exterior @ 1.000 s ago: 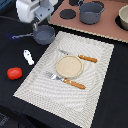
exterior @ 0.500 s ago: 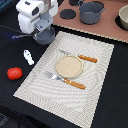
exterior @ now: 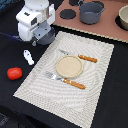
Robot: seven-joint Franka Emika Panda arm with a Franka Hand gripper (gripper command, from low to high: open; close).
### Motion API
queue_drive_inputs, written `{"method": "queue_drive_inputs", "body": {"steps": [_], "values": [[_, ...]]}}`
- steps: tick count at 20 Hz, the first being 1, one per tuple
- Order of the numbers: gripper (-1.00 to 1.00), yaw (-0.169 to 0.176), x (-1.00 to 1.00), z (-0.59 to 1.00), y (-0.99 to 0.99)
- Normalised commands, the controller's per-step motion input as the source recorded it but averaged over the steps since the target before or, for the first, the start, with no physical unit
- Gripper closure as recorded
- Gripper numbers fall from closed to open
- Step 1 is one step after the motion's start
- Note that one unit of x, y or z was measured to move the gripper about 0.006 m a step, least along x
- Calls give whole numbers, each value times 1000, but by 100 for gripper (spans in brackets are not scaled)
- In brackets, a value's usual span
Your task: Place the pan onto the stove and place the fish and sausage into the pan.
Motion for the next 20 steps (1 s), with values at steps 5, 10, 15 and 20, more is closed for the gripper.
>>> {"method": "queue_drive_inputs", "body": {"steps": [5, 10, 15, 20], "values": [[-100, 0, -207, -361, 0], [-100, 0, -103, -193, 0], [100, 0, -79, -131, 0], [100, 0, -94, -198, 0]]}}
